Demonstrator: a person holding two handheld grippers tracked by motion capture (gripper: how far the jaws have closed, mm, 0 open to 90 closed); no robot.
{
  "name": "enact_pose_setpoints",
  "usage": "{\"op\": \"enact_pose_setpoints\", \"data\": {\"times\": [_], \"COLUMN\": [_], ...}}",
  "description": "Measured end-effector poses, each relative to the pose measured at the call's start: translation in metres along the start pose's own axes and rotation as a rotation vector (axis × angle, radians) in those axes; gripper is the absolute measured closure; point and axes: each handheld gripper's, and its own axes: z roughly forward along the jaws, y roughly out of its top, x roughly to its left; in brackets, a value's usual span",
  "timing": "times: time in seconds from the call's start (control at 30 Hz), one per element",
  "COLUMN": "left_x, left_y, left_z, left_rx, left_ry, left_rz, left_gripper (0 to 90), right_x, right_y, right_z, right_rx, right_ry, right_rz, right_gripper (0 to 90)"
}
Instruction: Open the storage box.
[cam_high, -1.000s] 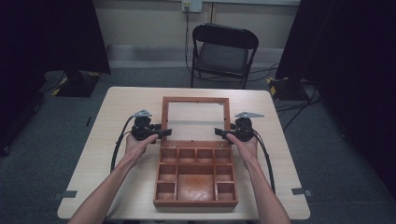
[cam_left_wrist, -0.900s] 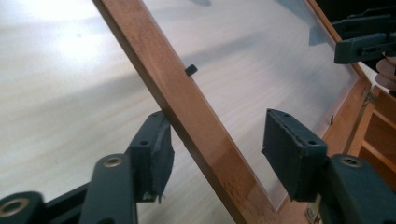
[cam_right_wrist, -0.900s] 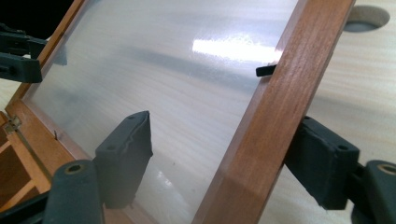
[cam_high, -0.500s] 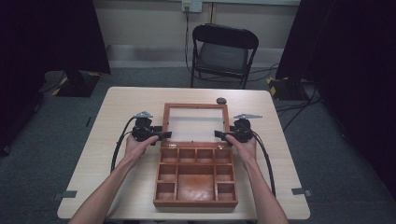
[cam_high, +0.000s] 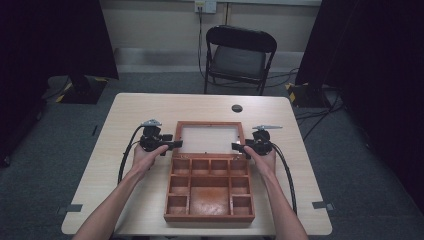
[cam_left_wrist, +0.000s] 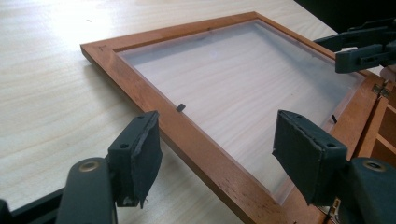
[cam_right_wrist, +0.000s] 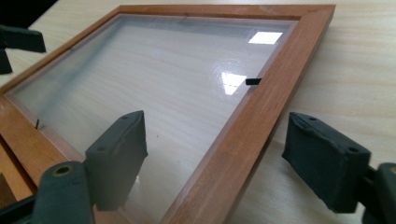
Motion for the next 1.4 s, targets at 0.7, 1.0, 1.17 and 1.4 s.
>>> {"op": "enact_pose_setpoints", "data": {"times": [0.7, 1.0, 1.17, 1.4], "left_x": [-0.006, 0.007, 0.013, 0.015], "left_y": [-0.014, -0.04, -0.056, -0.078], "left_z": [-0.055, -0.077, -0.089, -0.092], "left_rx": [0.003, 0.059, 0.103, 0.174], "left_ry": [0.1, 0.176, 0.221, 0.235], "left_rz": [0.078, 0.043, 0.041, 0.044], "left_gripper": [26.1, 26.0, 23.1, 22.2], "right_x": [0.006, 0.0, -0.011, -0.019], "right_y": [-0.01, -0.04, -0.059, -0.084], "right_z": [-0.073, -0.107, -0.119, -0.119], "right_rx": [-0.037, -0.043, -0.01, 0.103], "right_ry": [-0.062, -0.099, -0.154, -0.254], "right_rz": [-0.072, -0.045, -0.027, -0.06], "right_gripper": [15.0, 15.0, 15.0, 15.1]}}
